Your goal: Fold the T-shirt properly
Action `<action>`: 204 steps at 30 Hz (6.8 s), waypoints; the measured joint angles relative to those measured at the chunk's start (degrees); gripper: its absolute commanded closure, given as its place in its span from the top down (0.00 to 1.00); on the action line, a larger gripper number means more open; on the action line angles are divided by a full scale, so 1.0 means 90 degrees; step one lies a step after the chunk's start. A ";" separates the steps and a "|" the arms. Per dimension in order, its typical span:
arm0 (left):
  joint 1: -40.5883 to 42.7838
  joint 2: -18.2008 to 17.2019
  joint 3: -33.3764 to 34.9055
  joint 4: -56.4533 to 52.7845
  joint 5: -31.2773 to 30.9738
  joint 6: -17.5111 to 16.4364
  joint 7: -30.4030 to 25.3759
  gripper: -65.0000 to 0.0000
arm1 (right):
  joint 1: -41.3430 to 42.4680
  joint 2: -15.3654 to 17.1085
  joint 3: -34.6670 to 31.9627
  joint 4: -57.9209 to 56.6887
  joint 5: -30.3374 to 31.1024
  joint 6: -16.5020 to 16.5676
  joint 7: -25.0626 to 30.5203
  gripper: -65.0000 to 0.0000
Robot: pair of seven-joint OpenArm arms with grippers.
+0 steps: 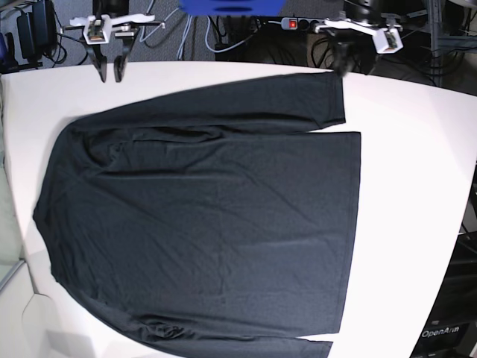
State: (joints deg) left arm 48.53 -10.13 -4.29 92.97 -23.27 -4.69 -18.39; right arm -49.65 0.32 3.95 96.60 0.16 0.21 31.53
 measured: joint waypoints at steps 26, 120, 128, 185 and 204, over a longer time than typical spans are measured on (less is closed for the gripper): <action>-0.0882 0.0177 0.0058 -0.0415 -0.0355 0.0029 0.0882 0.52 | -0.0002 0.0034 0.0019 -0.0032 0.0002 -0.0002 -0.0005 0.28; -0.0746 0.0262 0.0255 0.0255 -0.0350 0.0044 0.1741 0.00 | 0.2288 -0.0104 0.1107 -0.0712 0.0894 0.0000 -0.2601 0.53; -0.0750 0.0260 0.0255 0.0255 -0.0352 0.0044 0.1741 0.00 | 0.2484 -0.0051 0.1219 -0.1066 0.0942 -0.0002 -0.2603 0.53; -0.0767 0.0313 -0.0211 0.1013 -0.0352 0.0066 0.1787 0.00 | 0.2788 0.0214 0.1161 -0.0665 0.1418 0.0002 -0.3104 0.00; -0.1095 0.0318 -0.0338 0.1003 -0.0352 0.0061 0.1831 0.00 | 0.3194 0.0386 0.0809 -0.0682 0.1418 0.0000 -0.3458 0.00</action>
State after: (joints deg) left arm 38.68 -7.27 -7.33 102.00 -26.44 -4.14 -1.91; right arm -20.91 3.79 11.22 90.45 12.93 0.21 0.40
